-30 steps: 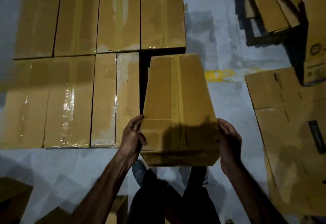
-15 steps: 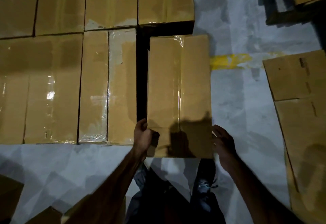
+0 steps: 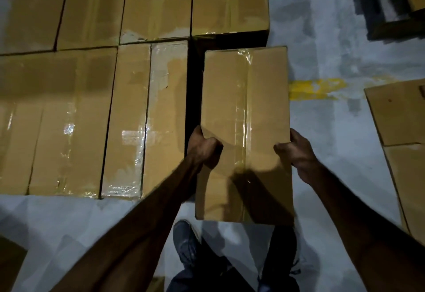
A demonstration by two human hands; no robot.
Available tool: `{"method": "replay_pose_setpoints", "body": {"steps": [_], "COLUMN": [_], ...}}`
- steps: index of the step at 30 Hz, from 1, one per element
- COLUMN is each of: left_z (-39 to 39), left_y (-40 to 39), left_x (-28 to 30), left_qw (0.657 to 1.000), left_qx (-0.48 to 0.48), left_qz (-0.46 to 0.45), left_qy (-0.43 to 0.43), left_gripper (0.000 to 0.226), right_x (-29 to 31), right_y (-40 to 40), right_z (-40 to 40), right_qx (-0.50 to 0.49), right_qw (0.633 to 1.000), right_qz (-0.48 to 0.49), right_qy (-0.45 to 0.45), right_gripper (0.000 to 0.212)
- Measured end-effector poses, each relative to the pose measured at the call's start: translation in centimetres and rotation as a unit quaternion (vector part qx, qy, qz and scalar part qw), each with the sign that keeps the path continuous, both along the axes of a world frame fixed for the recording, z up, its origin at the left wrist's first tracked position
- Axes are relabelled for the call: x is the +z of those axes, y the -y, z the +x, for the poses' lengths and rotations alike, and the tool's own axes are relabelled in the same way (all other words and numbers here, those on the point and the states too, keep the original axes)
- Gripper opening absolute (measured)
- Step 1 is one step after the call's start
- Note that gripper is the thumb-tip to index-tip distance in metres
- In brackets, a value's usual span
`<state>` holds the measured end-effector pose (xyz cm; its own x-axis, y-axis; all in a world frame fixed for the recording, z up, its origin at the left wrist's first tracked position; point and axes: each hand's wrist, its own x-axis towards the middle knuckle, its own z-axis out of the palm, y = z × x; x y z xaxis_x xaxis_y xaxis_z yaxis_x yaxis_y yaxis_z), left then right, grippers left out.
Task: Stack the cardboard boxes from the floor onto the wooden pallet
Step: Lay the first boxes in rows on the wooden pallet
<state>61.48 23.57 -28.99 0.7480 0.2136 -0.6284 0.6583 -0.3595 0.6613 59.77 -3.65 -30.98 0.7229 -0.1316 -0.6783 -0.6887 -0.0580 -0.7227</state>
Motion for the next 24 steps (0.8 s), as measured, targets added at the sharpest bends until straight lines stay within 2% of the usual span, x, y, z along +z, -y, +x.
{"method": "replay_pose_setpoints", "body": {"steps": [6, 12, 17, 24], "left_z": [1.2, 2.2, 3.6, 3.9], "left_y": [-0.7, -2.5, -2.8, -3.0], "left_x": [0.6, -0.1, 0.1, 0.1], "left_qw": [0.999, 0.999, 1.0, 0.999], "left_qx": [-0.016, -0.003, -0.001, 0.006], "left_qz": [0.04, 0.042, 0.02, 0.015], "left_qy": [0.0, 0.0, -0.02, -0.031], "left_gripper": [0.052, 0.059, 0.05, 0.053], "right_x": [1.5, 2.0, 0.9, 0.2], "right_y": [0.1, -1.2, -1.4, -2.5], "right_z": [1.2, 3.6, 4.2, 4.6], "right_qx": [0.015, 0.053, 0.062, 0.063], "right_qw": [1.0, 0.998, 0.998, 0.998], "right_qz": [0.022, 0.014, 0.009, -0.009], "right_qy": [0.017, 0.023, 0.006, 0.014], "right_gripper": [0.054, 0.055, 0.057, 0.06]}}
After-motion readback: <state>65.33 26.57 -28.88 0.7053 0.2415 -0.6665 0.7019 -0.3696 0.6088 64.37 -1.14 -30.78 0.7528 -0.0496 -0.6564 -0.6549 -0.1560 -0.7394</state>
